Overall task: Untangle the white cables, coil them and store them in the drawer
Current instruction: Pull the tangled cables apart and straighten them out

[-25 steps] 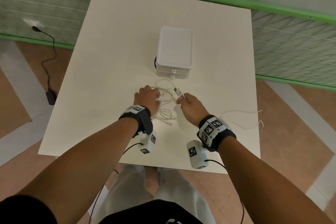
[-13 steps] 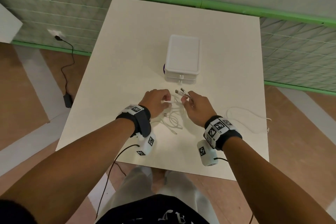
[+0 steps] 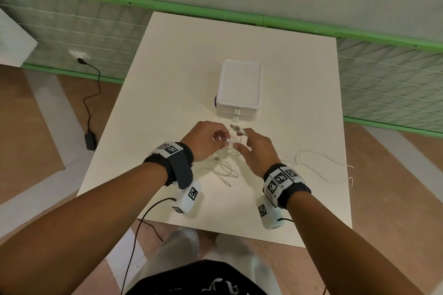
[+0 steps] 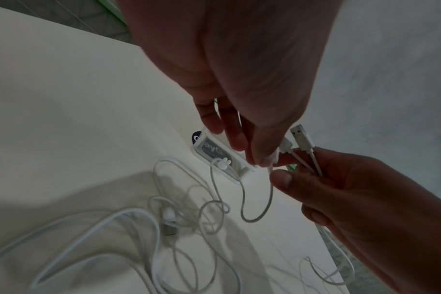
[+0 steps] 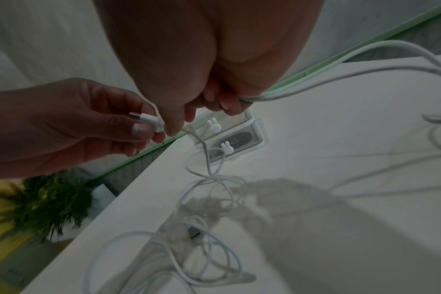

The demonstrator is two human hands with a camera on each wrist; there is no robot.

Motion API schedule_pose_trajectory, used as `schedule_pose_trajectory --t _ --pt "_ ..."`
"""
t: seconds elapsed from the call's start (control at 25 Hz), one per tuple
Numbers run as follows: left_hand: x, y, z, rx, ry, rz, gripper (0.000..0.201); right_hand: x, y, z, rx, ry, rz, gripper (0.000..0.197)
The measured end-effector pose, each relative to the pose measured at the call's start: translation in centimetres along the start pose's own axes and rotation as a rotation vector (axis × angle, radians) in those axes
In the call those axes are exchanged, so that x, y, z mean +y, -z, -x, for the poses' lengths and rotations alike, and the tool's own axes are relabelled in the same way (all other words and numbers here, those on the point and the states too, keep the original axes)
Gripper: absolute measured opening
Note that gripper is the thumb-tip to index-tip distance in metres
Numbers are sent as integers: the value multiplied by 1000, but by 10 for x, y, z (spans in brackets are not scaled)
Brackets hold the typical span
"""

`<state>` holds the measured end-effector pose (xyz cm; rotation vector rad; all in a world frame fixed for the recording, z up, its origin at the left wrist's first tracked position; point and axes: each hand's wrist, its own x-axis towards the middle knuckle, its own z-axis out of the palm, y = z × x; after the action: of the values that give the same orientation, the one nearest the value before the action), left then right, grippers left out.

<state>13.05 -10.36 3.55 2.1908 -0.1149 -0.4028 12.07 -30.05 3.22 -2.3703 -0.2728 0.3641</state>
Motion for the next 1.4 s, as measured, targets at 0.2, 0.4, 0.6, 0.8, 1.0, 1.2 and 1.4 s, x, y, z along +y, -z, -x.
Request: schedule_pose_trajectory --t 0.2,0.4,0.6,0.8,1.0,1.2,1.4 --pt "11 5 -2 71 -2 74 20 -4 4 -5 -59 8 3 17" --pt "5 -17 0 19 93 60 50 -27 21 -5 92 -55 -225 24" --pt "-4 -60 -11 6 -48 -159 15 -68 48 -5 241 -66 -514 31" --pt "-13 -75 -15 219 148 8 36 -92 82 0 325 -127 -1152 32" --pt "-4 -69 -14 207 264 -191 43 -94 96 3 316 -62 -918 31" --pt "-15 -50 4 232 426 -267 61 -88 99 2 366 -53 -834 27" --pt "-16 -24 11 253 419 -416 70 -80 93 -6 416 -39 -708 26"
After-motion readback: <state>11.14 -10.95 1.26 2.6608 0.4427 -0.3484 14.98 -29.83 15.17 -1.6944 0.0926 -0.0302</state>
